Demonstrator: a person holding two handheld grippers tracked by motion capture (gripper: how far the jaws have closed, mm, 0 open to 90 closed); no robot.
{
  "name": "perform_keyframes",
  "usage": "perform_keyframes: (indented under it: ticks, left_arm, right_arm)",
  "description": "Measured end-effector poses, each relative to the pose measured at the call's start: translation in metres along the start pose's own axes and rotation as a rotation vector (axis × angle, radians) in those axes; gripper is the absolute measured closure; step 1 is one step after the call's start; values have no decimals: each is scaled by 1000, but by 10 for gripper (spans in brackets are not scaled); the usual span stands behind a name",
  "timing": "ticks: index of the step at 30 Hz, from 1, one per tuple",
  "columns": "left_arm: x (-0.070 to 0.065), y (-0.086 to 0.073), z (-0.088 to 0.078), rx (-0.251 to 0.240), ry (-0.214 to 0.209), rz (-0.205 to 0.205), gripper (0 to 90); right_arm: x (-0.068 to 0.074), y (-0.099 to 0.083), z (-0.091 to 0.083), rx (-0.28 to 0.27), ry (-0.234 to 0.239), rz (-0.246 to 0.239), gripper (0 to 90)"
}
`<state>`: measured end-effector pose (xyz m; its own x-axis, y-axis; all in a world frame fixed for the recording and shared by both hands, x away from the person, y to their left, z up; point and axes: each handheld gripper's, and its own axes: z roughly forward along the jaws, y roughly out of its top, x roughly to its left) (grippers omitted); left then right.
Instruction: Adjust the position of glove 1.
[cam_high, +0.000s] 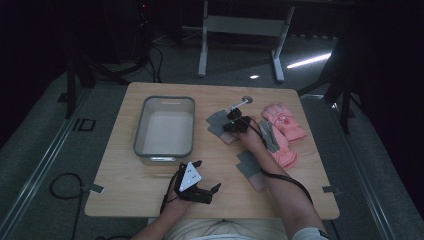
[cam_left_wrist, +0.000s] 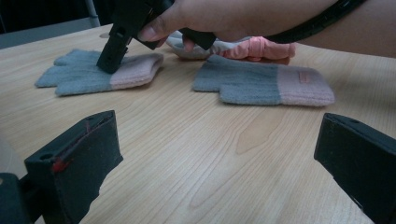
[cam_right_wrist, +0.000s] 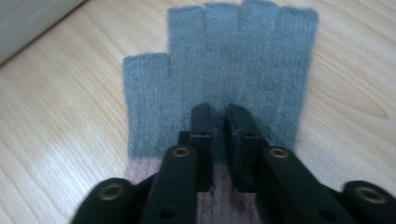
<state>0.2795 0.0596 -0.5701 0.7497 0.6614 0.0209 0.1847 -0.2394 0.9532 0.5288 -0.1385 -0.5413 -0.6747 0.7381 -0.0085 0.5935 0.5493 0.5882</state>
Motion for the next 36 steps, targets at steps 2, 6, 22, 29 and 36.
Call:
perform_keyframes:
  ticks: [2,6,22,29,36]
  left_arm:
    - [0,0,0,1,-1,-2,0]
    - [1,0,0,0,-2,-2,0]
    - [-3,0,-1,-9,17,29,0]
    - [-6,-1,-1,-15,34,49,0]
    - [-6,-1,-1,-18,28,53,0]
  right_arm:
    - [1,1,-2,6,2,42,854]
    - [10,1,-19,-29,5,67,857]
    - [85,-49,-116,-242,25,340,860]
    - [98,-69,-84,-198,34,461,860]
    - [99,-70,-55,-158,-15,521,857]
